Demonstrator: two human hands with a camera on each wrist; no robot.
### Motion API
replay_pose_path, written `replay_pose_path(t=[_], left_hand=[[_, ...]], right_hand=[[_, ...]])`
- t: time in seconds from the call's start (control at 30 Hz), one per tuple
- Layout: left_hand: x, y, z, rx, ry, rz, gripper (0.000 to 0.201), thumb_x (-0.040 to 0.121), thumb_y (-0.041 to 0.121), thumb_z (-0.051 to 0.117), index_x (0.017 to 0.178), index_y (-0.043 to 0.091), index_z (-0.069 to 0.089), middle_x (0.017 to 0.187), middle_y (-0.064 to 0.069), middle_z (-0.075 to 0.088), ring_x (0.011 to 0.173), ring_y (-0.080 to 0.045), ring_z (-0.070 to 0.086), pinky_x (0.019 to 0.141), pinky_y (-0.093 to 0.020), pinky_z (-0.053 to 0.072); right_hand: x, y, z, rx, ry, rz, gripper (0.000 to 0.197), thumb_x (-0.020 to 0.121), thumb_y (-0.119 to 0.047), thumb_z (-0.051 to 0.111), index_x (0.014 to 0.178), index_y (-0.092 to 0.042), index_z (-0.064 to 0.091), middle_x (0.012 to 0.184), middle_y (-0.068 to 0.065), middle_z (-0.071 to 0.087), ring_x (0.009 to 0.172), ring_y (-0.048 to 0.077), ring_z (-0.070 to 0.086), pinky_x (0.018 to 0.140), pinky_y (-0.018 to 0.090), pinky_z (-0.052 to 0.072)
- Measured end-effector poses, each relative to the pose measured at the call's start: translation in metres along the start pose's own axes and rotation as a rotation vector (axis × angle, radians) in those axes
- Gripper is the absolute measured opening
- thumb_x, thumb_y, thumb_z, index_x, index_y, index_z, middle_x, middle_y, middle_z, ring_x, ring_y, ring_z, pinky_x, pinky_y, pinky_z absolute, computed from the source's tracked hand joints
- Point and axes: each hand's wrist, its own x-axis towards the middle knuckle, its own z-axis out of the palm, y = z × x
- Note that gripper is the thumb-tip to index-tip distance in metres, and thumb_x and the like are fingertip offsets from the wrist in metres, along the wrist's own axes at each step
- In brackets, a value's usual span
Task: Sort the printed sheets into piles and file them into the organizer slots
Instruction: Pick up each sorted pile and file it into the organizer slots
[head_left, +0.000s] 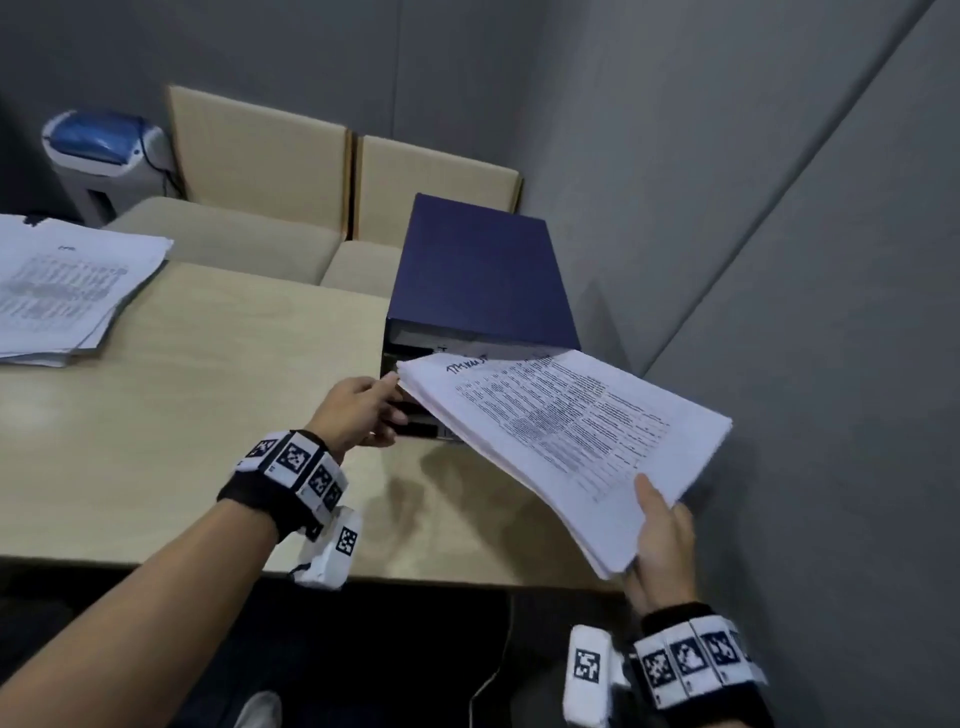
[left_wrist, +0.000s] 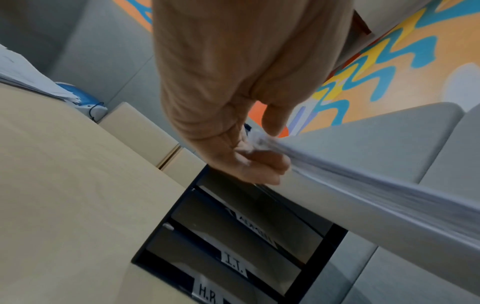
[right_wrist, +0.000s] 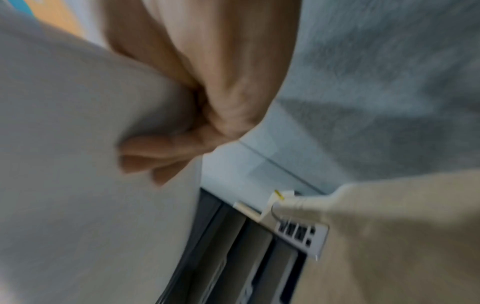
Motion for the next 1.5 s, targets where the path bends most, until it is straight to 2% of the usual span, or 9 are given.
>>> replay_pose_path(t=[0.37, 0.5, 0.57, 0.67, 0.87, 0.97, 1.17, 1.37, 1.5], left_hand=[[-0.009, -0.095, -0.072, 0.123, 0.067, -0.299, 0.022, 0.098, 0.018, 0.057, 0.090, -0.003, 0.056, 0.074, -0.016, 0.062, 0.049, -0.021, 0.047, 0.044, -0.021, 0.043], [-0.022, -0.131, -0.107, 0.185, 0.111, -0.388, 0.021, 0.098, 0.016, 0.055, 0.088, -0.003, 0.056, 0.074, -0.015, 0.061, 0.052, -0.022, 0.048, 0.047, -0.021, 0.038], [-0.026, -0.146, -0.125, 0.191, 0.157, -0.420, 0.022, 0.097, 0.015, 0.056, 0.085, -0.003, 0.056, 0.075, -0.016, 0.061, 0.053, -0.022, 0.049, 0.047, -0.020, 0.038], [-0.030, -0.170, -0.151, 0.189, 0.219, -0.454, 0.025, 0.097, 0.015, 0.058, 0.078, -0.003, 0.057, 0.065, -0.014, 0.062, 0.048, -0.022, 0.049, 0.047, -0.020, 0.036], [-0.037, -0.185, -0.186, 0.146, 0.285, -0.519, 0.029, 0.098, 0.011, 0.055, 0.072, 0.001, 0.048, 0.054, -0.011, 0.053, 0.037, -0.019, 0.043, 0.034, -0.014, 0.031], [-0.034, -0.174, -0.193, 0.168, 0.299, -0.468, 0.028, 0.096, 0.015, 0.060, 0.074, -0.001, 0.054, 0.064, -0.015, 0.062, 0.047, -0.022, 0.052, 0.046, -0.022, 0.042], [-0.006, -0.093, -0.106, 0.133, -0.081, -0.227, 0.049, 0.096, 0.046, 0.050, 0.101, -0.001, 0.064, 0.090, -0.011, 0.074, 0.071, -0.019, 0.066, 0.070, -0.029, 0.048], [0.012, -0.041, 0.022, -0.518, -0.586, -0.435, 0.098, 0.079, 0.085, 0.030, 0.129, 0.004, 0.052, 0.120, -0.023, 0.066, 0.112, -0.043, 0.062, 0.086, -0.047, 0.053], [0.019, 0.004, 0.059, -0.928, -0.574, -0.228, 0.068, 0.096, 0.059, 0.040, 0.139, 0.008, 0.051, 0.136, -0.019, 0.056, 0.124, -0.036, 0.055, 0.099, -0.050, 0.049]], right_hand=[[-0.009, 0.026, 0.129, 0.026, 0.145, -0.183, 0.029, 0.100, -0.006, 0.034, 0.128, -0.003, 0.044, 0.132, 0.015, 0.055, 0.107, 0.026, 0.054, 0.092, 0.031, 0.042], [0.016, 0.021, 0.172, -0.155, 0.143, -0.035, 0.039, 0.101, -0.022, 0.032, 0.126, 0.005, 0.043, 0.126, 0.020, 0.053, 0.110, 0.033, 0.053, 0.081, 0.030, 0.035], [0.028, 0.022, 0.189, -0.191, 0.110, 0.030, 0.045, 0.093, -0.031, 0.030, 0.120, 0.000, 0.048, 0.111, 0.016, 0.061, 0.090, 0.032, 0.060, 0.065, 0.033, 0.047], [0.044, 0.024, 0.207, -0.029, 0.049, 0.200, 0.020, 0.097, -0.014, 0.033, 0.106, -0.006, 0.048, 0.076, 0.012, 0.058, 0.049, 0.016, 0.056, 0.035, 0.016, 0.037], [0.061, 0.017, 0.237, 0.276, -0.037, 0.293, 0.005, 0.099, 0.002, 0.047, 0.103, 0.000, 0.050, 0.086, 0.014, 0.054, 0.048, 0.018, 0.062, 0.038, 0.018, 0.049], [0.060, 0.010, 0.241, 0.312, 0.016, 0.275, 0.018, 0.098, 0.002, 0.044, 0.083, -0.008, 0.049, 0.081, 0.009, 0.053, 0.053, 0.015, 0.058, 0.036, 0.015, 0.044], [0.022, 0.014, 0.203, 0.049, 0.115, 0.128, 0.017, 0.092, -0.003, 0.044, 0.080, -0.015, 0.044, 0.067, 0.002, 0.047, 0.045, 0.009, 0.044, 0.034, 0.013, 0.030], [-0.014, -0.010, 0.146, 0.043, 0.045, 0.086, 0.013, 0.090, -0.003, 0.046, 0.089, -0.014, 0.053, 0.075, 0.002, 0.057, 0.039, 0.007, 0.045, 0.037, 0.017, 0.033], [-0.033, -0.021, 0.108, 0.062, -0.017, 0.097, 0.021, 0.092, -0.001, 0.046, 0.102, -0.014, 0.059, 0.082, 0.000, 0.065, 0.047, 0.006, 0.051, 0.041, 0.017, 0.039]])
